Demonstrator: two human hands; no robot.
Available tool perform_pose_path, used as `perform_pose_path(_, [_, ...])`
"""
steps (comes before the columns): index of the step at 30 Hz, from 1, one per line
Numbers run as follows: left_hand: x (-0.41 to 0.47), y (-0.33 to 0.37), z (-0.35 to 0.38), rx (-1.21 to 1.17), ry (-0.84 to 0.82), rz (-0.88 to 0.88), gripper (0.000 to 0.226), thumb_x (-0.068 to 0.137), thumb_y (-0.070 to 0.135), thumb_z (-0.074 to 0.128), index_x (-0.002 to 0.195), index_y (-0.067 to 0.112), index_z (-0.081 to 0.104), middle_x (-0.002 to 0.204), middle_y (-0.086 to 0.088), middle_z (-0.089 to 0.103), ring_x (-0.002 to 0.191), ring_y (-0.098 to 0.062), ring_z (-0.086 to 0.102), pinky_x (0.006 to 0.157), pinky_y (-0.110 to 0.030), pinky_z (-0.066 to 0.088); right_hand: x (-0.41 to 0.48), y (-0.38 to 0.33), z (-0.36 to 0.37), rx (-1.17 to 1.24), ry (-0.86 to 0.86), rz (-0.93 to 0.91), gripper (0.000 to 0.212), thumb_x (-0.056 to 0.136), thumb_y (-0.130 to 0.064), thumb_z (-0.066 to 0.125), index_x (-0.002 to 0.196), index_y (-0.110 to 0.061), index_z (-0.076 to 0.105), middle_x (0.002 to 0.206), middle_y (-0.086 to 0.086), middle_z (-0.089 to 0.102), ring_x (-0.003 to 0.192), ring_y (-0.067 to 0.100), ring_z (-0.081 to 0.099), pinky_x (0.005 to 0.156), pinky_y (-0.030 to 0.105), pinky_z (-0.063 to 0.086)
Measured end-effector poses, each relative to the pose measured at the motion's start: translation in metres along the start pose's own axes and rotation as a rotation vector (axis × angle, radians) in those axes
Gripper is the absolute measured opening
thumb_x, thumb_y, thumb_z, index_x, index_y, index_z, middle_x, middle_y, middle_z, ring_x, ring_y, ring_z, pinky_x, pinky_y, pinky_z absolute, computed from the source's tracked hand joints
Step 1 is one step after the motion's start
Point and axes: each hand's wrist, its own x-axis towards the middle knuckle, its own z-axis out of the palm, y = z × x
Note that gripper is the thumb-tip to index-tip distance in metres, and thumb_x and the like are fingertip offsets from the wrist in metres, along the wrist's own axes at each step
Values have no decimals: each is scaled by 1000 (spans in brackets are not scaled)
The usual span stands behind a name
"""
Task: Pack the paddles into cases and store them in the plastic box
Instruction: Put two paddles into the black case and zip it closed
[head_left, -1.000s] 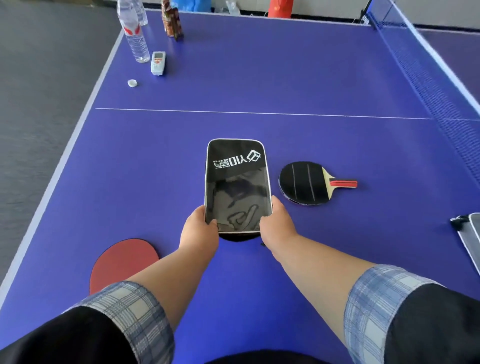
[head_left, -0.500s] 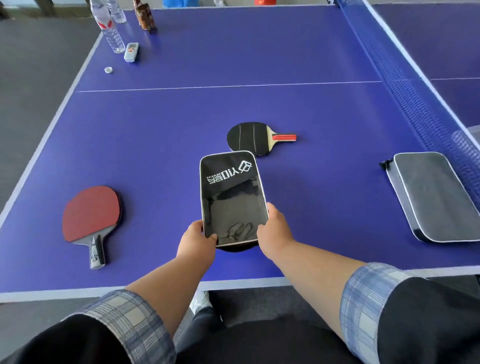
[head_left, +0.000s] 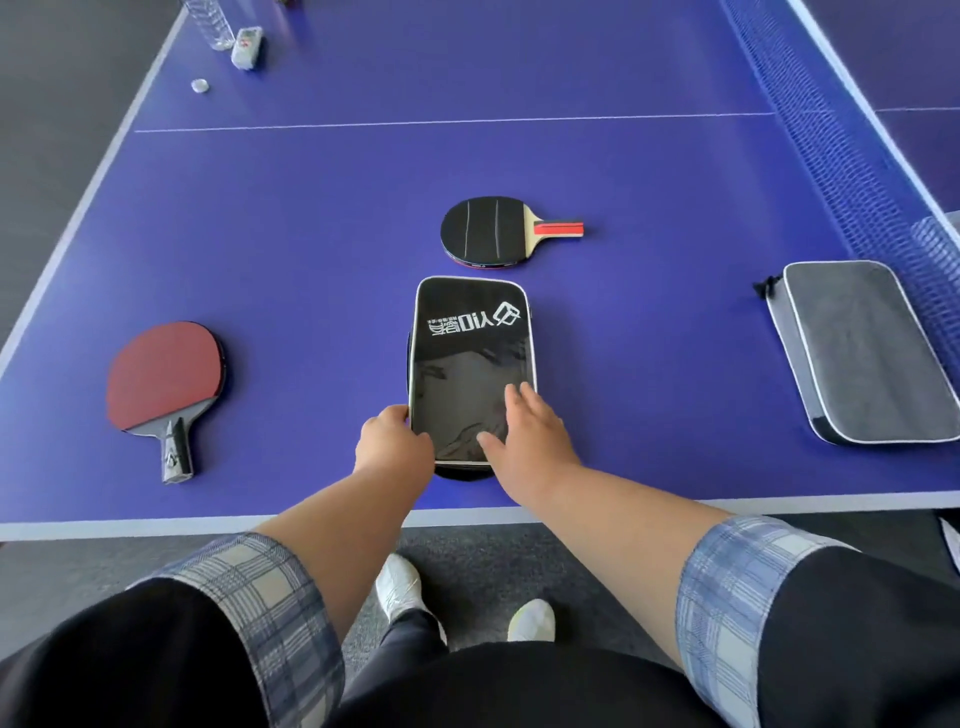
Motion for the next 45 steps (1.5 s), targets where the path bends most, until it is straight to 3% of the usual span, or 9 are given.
perform_pose_path(5, [-45, 38, 8, -287, 81, 205, 12, 83, 37, 55, 95, 38, 58, 79, 17, 67, 61, 0, 64, 38, -20, 45, -10, -41, -33, 380, 97, -126, 57, 103, -43, 42, 156, -27, 28, 165, 2, 18, 152, 19, 12, 122, 44, 17])
perform_pose_path(8, [-59, 60, 20, -106, 71, 461, 16, 78, 33, 65, 86, 33, 51, 74, 17, 63, 63, 3, 61, 44, -8, 38, -15, -50, -65, 353, 251, -260, 51, 100, -29, 53, 150, -25, 42, 161, 3, 29, 149, 19, 21, 121, 37, 18])
perform_pose_path(11, [-63, 79, 41, 225, 66, 800, 12, 77, 16, 63, 89, 19, 62, 84, 5, 65, 81, -12, 61, 67, -23, 47, -19, -35, -93, 149, 344, -360, 47, 97, -18, 57, 144, -19, 52, 157, 4, 37, 148, 24, 24, 120, 39, 20])
perform_pose_path(17, [-71, 97, 74, 279, -293, 710, 70, 79, 48, 28, 139, 20, 50, 133, -9, 55, 117, -34, 50, 96, -48, 45, -15, 20, -105, -382, 339, -400, 44, 98, -19, 51, 142, -21, 52, 152, 0, 46, 147, 26, 27, 118, 49, 16])
perform_pose_path(22, [-53, 81, 112, 567, -441, 461, 68, 91, 62, 45, 152, 47, 18, 164, 3, 12, 149, -30, 11, 113, -65, 20, -3, 72, -87, -552, 61, -133, 51, 103, -34, 36, 154, -31, 28, 165, 1, 18, 153, 25, 4, 119, 58, -3])
perform_pose_path(27, [-34, 68, 132, 701, -453, 379, 69, 93, 58, 47, 151, 54, 10, 167, 6, -5, 151, -28, -2, 110, -58, 31, 10, 110, -65, -413, -206, 20, 57, 104, -22, 35, 155, -41, 18, 167, 1, -3, 152, 30, -9, 119, 61, 3])
perform_pose_path(35, [-30, 78, 115, 660, -478, 387, 69, 95, 44, 48, 155, 42, 14, 166, 1, 3, 150, -32, 5, 116, -52, 25, 12, 105, -66, -312, -235, 53, 55, 103, -31, 41, 155, -37, 24, 167, 1, 0, 153, 28, 0, 117, 52, 22])
perform_pose_path(39, [-25, 83, 79, 528, -322, 425, 59, 94, 36, 49, 150, 34, 31, 153, -3, 32, 140, -34, 31, 110, -46, 35, 19, 59, -75, -217, -114, -46, 58, 99, -39, 46, 154, -33, 29, 165, 4, 15, 151, 26, 12, 116, 47, 26])
perform_pose_path(45, [-3, 40, -10, 265, -111, 282, 57, 96, 37, 48, 151, 30, 33, 154, 1, 36, 132, -23, 47, 97, -43, 49, 33, -36, -54, -84, -92, -199, 63, 97, -38, 55, 154, -30, 31, 159, 2, 32, 145, 24, 30, 117, 39, 28])
